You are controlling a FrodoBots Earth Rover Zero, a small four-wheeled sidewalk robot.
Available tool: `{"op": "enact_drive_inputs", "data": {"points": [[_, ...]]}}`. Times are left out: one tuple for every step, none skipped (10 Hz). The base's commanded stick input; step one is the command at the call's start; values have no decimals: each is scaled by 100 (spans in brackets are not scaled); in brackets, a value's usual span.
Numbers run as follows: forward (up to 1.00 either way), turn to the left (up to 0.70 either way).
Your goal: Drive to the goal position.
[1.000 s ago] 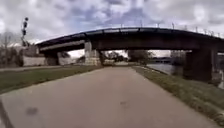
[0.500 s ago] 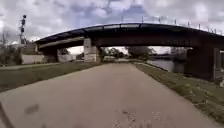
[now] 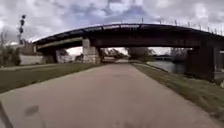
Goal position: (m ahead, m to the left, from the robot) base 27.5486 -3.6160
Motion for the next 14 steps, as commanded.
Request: {"op": "enact_drive_inputs", "data": {"points": [[70, 0], [70, 0], [70, 0], [70, 0], [70, 0], [70, 0], [70, 0], [70, 0], [70, 0], [70, 0], [70, 0], [70, 0], [70, 0], [70, 0]]}}
